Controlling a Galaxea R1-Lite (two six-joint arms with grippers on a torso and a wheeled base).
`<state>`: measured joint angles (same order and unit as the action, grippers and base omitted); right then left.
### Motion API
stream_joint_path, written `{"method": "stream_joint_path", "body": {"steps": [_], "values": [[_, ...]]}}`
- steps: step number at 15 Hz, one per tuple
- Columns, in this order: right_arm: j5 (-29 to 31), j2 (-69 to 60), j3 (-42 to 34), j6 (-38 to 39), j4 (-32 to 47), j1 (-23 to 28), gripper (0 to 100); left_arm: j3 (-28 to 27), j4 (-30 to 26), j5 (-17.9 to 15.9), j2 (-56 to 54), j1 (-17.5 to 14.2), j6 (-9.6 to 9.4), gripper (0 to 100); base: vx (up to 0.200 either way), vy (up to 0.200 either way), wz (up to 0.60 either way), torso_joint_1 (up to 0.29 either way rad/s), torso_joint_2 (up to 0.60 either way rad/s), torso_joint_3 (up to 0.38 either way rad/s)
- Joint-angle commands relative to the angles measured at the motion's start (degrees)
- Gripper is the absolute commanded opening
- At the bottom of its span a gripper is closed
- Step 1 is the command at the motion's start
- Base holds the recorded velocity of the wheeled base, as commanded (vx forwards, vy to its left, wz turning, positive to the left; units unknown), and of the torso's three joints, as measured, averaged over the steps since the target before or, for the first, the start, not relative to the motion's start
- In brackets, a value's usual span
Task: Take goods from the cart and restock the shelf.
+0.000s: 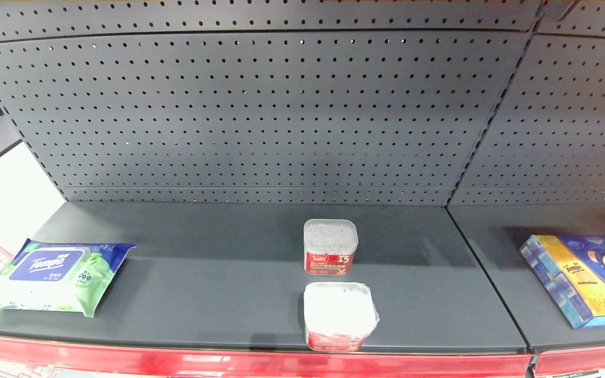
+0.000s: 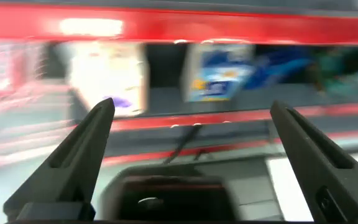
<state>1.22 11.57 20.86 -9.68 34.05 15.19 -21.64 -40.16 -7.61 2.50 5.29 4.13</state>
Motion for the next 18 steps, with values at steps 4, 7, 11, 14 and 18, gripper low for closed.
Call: {"method": "stream_joint_path", "body": {"steps": [4, 7, 11, 14, 18], "values": [[-12.8, -11.6, -10.8, -2.4, -12.2, 2.9, 100, 21.0, 42.7, 0.9, -2.5, -0.5, -0.88, 100, 0.000, 0.000, 0.00, 0.000, 0.00, 0.000], [-13.6, -11.6, -14.7, -0.1, -20.9, 2.7, 100, 20.6, 40.6, 3.4, -2.5, -0.5, -1.76, 100, 0.000, 0.000, 0.00, 0.000, 0.00, 0.000], [-14.2, -2.5, -19.0, 3.4, -35.6, -3.1, 100, 21.1, 41.8, 6.1, -2.5, -0.5, -6.24, 100, 0.000, 0.000, 0.00, 0.000, 0.00, 0.000], [-22.4, -5.9, -20.9, 5.9, -35.8, -7.0, 100, 21.1, 41.6, 11.0, -2.5, -0.5, -4.75, 100, 0.000, 0.000, 0.00, 0.000, 0.00, 0.000], [3.4, -5.8, -20.9, 8.1, -35.9, -6.7, 100, 21.5, 40.9, 8.7, -2.5, -0.5, -4.57, 100, 0.000, 0.000, 0.00, 0.000, 0.00, 0.000]]}}
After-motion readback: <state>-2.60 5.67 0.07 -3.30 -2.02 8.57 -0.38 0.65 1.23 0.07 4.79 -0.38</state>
